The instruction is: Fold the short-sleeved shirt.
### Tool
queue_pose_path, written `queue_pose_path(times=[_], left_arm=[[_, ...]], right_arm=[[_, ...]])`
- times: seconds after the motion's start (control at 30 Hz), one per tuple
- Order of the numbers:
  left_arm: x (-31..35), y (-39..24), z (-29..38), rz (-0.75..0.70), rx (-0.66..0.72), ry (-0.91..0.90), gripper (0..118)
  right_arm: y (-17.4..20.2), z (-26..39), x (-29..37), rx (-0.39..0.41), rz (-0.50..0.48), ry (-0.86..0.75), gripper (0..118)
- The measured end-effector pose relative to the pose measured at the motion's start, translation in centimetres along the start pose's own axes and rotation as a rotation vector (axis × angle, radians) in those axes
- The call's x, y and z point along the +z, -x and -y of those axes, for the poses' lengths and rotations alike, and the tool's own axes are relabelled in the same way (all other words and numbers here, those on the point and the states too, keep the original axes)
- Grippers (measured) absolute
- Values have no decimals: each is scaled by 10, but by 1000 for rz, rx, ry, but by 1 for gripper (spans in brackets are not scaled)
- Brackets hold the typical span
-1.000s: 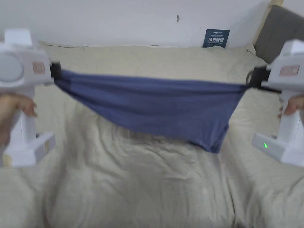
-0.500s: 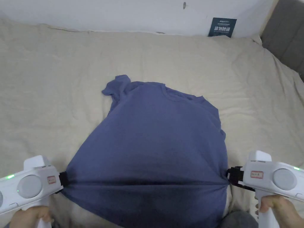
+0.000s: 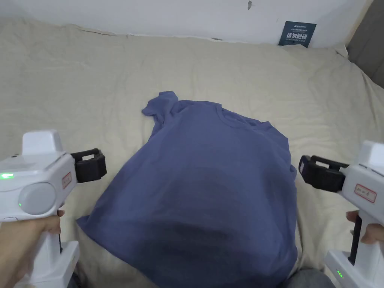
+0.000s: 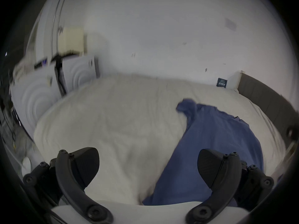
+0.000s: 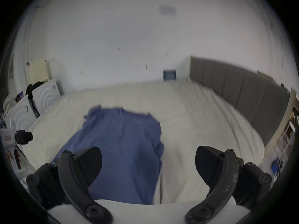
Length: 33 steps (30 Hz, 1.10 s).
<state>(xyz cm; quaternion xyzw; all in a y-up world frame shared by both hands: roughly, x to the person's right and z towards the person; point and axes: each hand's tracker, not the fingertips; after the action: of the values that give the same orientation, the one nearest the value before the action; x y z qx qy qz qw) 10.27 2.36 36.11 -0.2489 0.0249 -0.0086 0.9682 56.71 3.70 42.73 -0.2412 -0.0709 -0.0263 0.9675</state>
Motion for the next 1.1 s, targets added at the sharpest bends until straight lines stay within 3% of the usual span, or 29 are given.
queue_pose_path(times=[0.17,0.23,0.33,0.37,0.43,0.47,0.6,0.83,0.87,0.93,0.97,1.1], left_arm=[[12,-34,-2,-41,-138,-203,118],[13,-41,-3,-26,-129,-227,105],[11,-47,-3,-1,-122,-239,54],[10,-49,-3,4,-128,-240,33],[10,-54,0,8,-142,-240,8],[10,-55,1,10,-148,-243,1],[17,-60,4,33,-155,-239,0],[8,-52,-5,125,-99,-122,0],[5,-47,-9,137,-52,-96,8],[-5,-33,-17,181,28,15,37],[-5,-30,-22,195,47,69,66],[-21,-14,-13,175,42,217,118]], right_arm=[[31,-22,19,47,-41,-158,118],[43,-24,22,70,-48,-191,113],[59,-22,25,86,-46,-217,89],[62,-21,24,80,-60,-216,76],[69,-19,22,68,-82,-197,40],[71,-18,21,68,-83,-193,12],[79,-13,19,72,-71,-197,3],[80,-13,18,47,-103,-166,1],[79,-12,18,46,-107,-163,1],[81,-12,18,50,-109,-157,1],[81,-12,18,54,-107,-155,1],[81,-10,15,56,-113,-137,1]])
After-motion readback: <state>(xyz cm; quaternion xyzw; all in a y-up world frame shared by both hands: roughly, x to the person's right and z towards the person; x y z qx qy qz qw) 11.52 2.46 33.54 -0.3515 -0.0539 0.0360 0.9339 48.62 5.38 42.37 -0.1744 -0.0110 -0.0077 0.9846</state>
